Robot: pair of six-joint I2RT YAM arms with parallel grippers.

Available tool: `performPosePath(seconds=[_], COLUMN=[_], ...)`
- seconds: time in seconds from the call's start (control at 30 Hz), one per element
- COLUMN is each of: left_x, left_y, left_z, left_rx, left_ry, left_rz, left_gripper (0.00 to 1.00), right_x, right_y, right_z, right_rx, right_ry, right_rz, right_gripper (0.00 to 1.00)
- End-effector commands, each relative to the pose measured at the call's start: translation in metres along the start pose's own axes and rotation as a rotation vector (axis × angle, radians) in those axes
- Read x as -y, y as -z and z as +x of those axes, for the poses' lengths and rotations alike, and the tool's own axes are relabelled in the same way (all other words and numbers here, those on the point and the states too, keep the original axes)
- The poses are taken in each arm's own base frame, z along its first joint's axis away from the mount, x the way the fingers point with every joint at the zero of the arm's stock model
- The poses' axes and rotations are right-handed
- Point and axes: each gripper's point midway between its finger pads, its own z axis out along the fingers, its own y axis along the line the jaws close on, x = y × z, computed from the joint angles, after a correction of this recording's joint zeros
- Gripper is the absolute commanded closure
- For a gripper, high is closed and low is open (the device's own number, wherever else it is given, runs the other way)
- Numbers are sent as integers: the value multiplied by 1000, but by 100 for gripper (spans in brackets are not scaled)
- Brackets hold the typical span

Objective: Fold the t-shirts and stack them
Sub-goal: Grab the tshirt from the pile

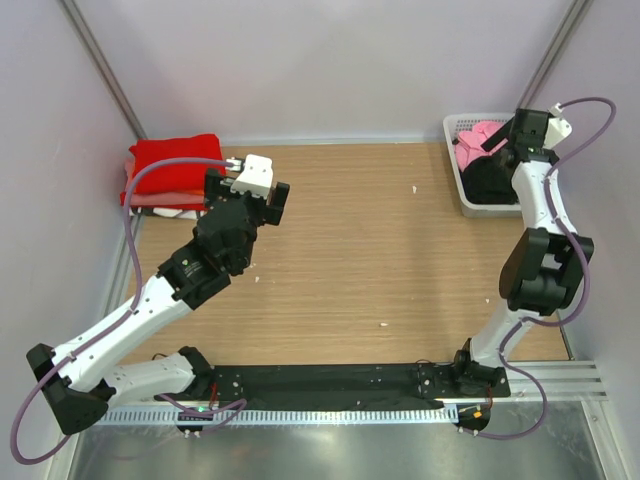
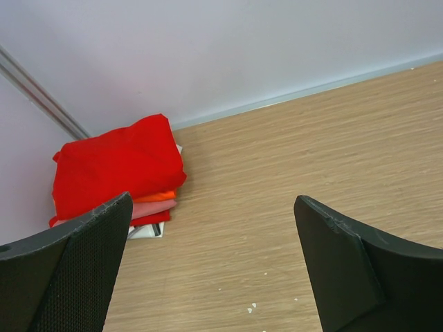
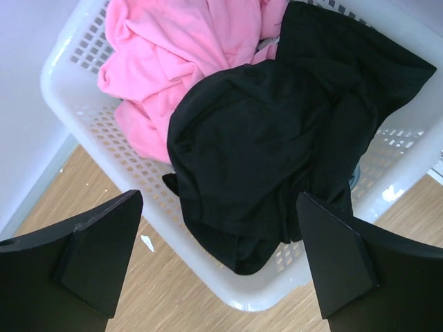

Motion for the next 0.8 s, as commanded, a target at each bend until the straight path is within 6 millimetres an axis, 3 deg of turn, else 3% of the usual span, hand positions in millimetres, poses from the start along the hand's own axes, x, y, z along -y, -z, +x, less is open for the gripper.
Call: performPosePath(seconds=[0.0, 0.37, 0.5, 0.63, 0.73, 0.77], left_x=[-4, -2, -2, -2, -2, -1], left_y=[3, 2, 1, 0, 0, 0], left_z=[-22, -21, -20, -20, -19, -19], left_rx=[45, 39, 35, 32, 31, 30], left_ry=[57, 47, 41, 36, 30, 29], left_rz=[3, 4, 4, 1, 0, 0], left_gripper=[0, 0, 0, 0, 0, 0], right_x=[-9, 16, 25, 30, 30, 30], right_y=[-5, -74, -98, -108, -105, -105], right_z=[-17, -7, 10, 26, 22, 22], right_rx=[4, -72, -121, -163, -149, -141], right_ry=[-23, 6, 5, 13, 6, 4], right_rz=[-16, 94, 113, 120, 116, 111], right_gripper=[0, 0, 0, 4, 35, 55])
